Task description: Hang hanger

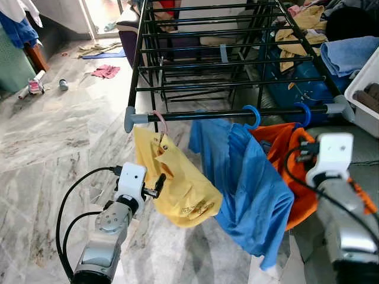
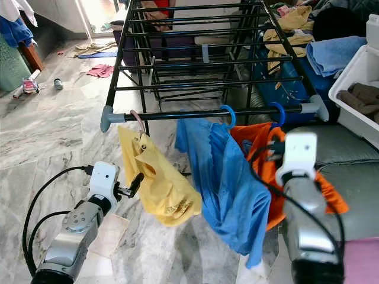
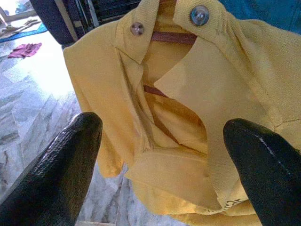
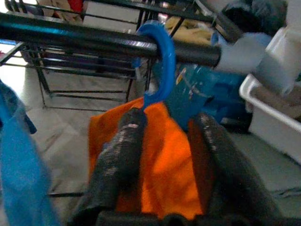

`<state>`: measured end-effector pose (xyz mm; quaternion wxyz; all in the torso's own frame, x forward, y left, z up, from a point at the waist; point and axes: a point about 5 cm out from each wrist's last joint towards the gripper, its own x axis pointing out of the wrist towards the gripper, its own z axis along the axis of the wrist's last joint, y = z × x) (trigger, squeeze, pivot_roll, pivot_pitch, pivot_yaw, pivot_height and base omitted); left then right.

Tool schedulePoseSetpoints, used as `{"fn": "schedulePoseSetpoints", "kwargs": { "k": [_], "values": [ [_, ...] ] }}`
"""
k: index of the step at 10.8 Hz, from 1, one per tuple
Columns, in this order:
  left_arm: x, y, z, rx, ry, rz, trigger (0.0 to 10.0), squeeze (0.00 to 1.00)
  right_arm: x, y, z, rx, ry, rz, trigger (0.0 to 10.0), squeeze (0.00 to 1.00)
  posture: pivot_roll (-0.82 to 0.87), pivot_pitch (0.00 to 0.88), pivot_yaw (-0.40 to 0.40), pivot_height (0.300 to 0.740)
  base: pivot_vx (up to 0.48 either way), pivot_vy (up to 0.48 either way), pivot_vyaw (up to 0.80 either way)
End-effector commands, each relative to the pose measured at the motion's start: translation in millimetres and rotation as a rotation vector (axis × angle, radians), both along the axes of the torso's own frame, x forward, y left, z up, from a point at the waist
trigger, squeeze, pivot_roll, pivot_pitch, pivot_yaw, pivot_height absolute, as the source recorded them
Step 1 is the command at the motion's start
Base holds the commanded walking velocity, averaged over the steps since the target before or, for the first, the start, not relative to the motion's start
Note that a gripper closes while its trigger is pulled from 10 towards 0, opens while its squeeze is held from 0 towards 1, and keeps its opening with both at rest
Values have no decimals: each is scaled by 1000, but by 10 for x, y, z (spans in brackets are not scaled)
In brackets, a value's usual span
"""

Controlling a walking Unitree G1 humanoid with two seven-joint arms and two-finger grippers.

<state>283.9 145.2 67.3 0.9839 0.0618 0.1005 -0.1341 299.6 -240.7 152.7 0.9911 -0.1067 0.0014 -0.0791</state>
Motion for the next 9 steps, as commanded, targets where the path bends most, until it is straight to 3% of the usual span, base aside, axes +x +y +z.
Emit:
{"fn": "schedulePoseSetpoints", "kwargs": {
  "k": [1,5,7,9],
  "values": [
    [-13,11,-28,18,18,-5,10000,0,9,-55,49,-9,4,3,10000,1000,-65,56,31,740,0,0,0],
    [-2,17,-39,30,33,-11,10000,0,-56,-392,203,-60,153,185,10000,1000,-79,65,38,740,0,0,0],
    [6,17,-43,36,40,-14,10000,0,-130,-629,171,-77,245,230,10000,1000,-78,67,47,740,0,0,0],
    [13,13,-48,42,46,-23,10000,0,-155,-750,103,-55,340,303,10000,1000,-77,64,52,740,0,0,0]
  ]
}}
